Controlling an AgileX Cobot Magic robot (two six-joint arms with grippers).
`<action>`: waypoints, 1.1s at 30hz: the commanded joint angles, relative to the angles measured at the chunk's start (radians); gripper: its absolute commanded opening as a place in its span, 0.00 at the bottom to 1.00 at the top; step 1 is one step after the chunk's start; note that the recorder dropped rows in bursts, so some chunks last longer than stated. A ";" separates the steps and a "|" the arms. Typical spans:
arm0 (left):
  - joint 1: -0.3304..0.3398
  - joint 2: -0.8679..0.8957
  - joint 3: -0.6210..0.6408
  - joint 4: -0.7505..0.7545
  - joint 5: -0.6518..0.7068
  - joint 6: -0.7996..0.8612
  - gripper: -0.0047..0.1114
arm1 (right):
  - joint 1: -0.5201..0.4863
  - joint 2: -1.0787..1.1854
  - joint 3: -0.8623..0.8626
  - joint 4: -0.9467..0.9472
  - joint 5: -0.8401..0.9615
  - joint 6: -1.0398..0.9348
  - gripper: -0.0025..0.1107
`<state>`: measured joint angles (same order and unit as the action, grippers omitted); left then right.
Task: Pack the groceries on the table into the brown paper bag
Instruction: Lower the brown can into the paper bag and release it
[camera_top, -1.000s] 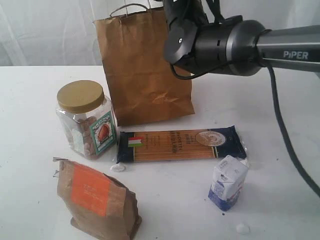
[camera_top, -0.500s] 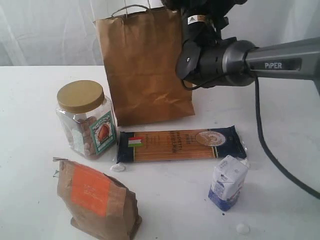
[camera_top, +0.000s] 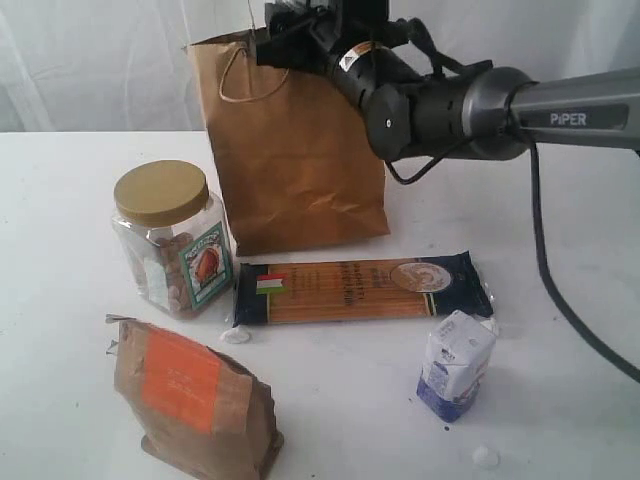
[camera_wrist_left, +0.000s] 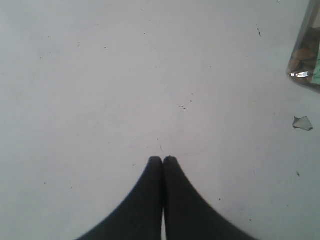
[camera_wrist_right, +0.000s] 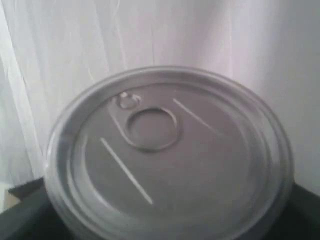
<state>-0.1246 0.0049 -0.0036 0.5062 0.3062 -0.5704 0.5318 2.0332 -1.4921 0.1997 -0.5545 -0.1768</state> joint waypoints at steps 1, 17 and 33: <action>-0.007 -0.005 0.004 0.008 0.001 -0.004 0.04 | -0.006 -0.085 -0.013 0.096 0.244 -0.285 0.02; -0.007 -0.005 0.004 0.008 0.001 -0.004 0.04 | -0.047 -0.176 -0.013 0.118 0.618 -0.346 0.03; -0.007 -0.005 0.004 0.008 0.001 -0.004 0.04 | -0.064 -0.176 -0.013 0.116 0.629 -0.344 0.61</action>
<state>-0.1246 0.0049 -0.0036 0.5062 0.3062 -0.5704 0.4765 1.8698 -1.5008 0.3250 0.0762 -0.5068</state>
